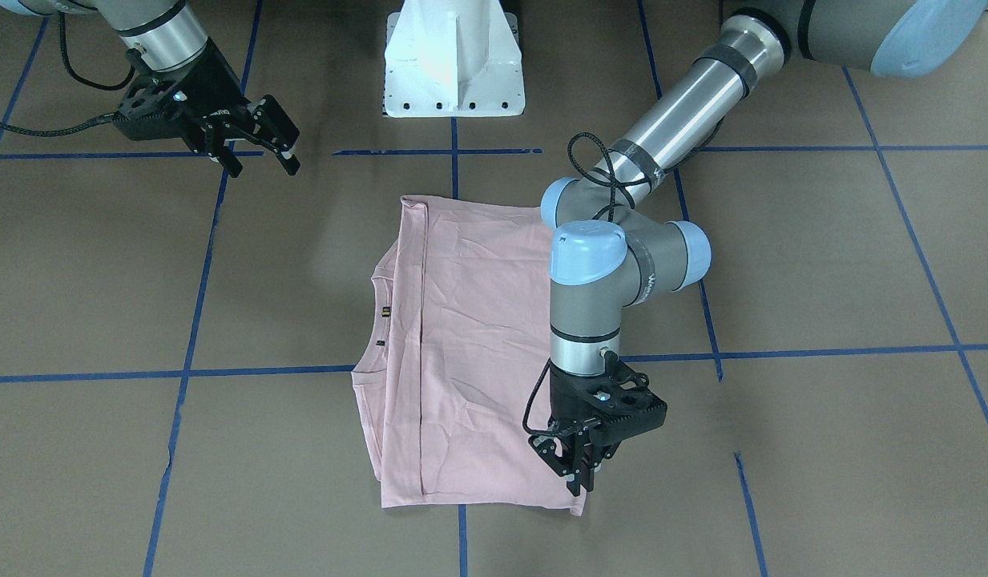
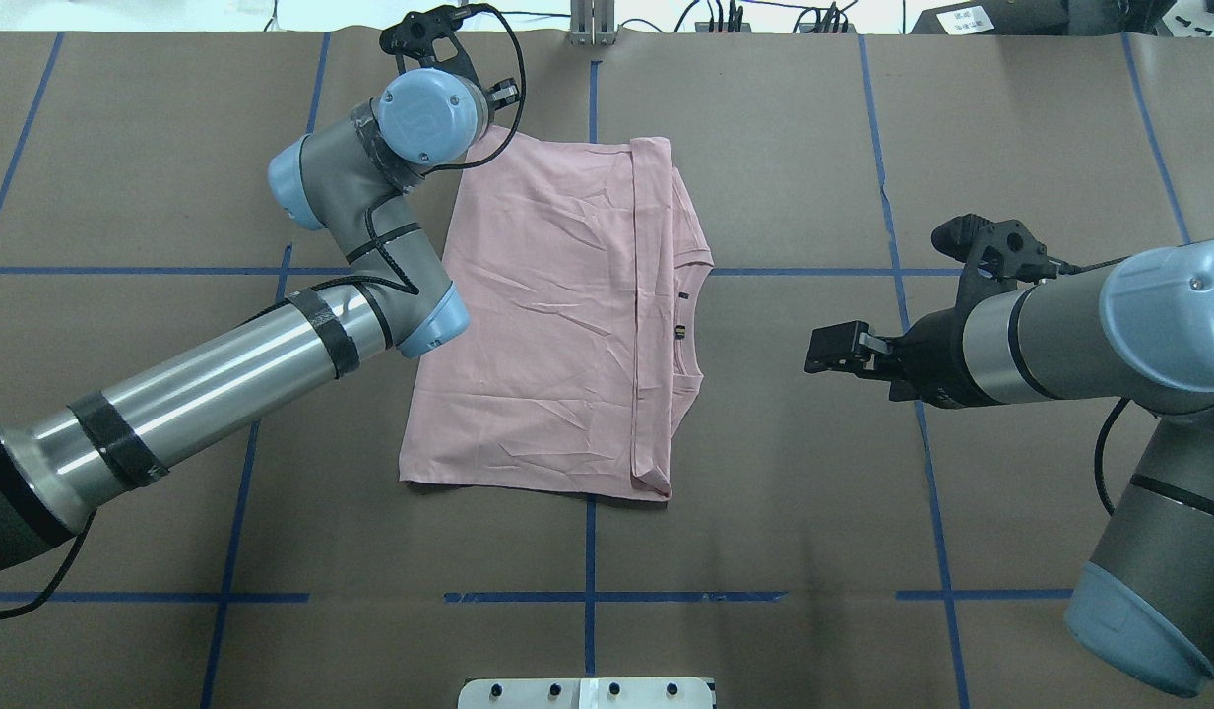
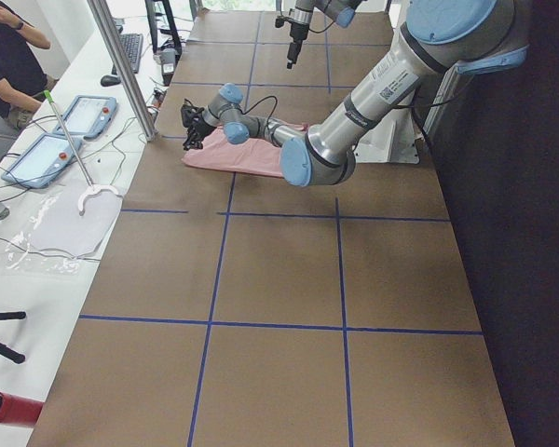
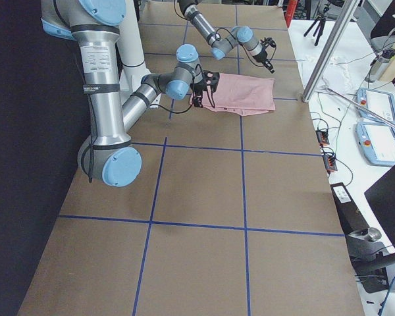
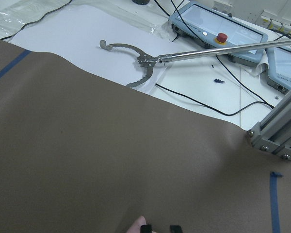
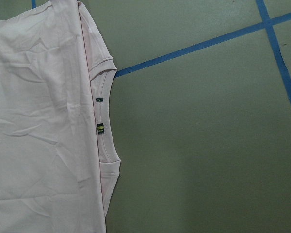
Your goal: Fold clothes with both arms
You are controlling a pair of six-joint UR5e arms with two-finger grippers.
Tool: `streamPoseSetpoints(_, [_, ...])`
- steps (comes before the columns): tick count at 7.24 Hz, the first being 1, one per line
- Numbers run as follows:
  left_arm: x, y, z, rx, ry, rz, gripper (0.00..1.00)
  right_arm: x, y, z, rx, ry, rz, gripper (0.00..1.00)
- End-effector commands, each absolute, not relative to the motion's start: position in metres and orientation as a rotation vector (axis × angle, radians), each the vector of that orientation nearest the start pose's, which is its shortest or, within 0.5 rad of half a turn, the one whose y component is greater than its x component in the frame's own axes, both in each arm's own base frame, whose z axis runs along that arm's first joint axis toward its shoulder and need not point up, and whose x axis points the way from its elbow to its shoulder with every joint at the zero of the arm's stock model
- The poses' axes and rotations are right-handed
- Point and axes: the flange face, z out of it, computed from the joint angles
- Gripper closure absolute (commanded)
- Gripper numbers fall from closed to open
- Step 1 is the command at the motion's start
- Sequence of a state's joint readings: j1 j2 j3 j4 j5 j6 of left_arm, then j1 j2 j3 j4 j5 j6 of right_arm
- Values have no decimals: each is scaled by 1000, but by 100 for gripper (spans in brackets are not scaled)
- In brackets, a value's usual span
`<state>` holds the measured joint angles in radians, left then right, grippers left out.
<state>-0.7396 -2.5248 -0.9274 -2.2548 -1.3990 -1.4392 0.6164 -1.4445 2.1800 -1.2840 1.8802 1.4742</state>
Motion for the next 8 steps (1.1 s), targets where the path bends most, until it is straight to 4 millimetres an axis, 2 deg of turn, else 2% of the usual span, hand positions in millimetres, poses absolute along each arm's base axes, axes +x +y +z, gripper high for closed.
streamPoseSetpoints(1, [520, -697, 257, 568, 847, -604, 0, -334, -362, 280, 94, -1059, 310, 0])
streamPoseSetpoints(2, [514, -692, 260, 444, 905, -542, 0, -334, -362, 280, 91, -1060, 308, 0])
streamPoseSetpoints(3, [499, -665, 271, 377, 968, -496, 0, -334, -361, 280, 88, -1061, 307, 0])
streamPoseSetpoints(4, [470, -629, 290, 339, 997, -468, 0, -334, -361, 280, 87, -1061, 306, 0])
streamPoseSetpoints(5, [442, -583, 293, 286, 1022, -469, 0, -334, -361, 280, 86, -1062, 305, 0])
streamPoseSetpoints(6, [426, -530, 295, 202, 1046, -516, 0, -334, -361, 279, 85, -1062, 307, 0])
streamPoseSetpoints(7, [433, -478, 295, 102, 1045, -567, 0, -334, -361, 279, 86, -1061, 307, 0])
streamPoseSetpoints(8, [453, -439, 285, 14, 1004, -644, 0, -334, -361, 279, 86, -1061, 307, 0])
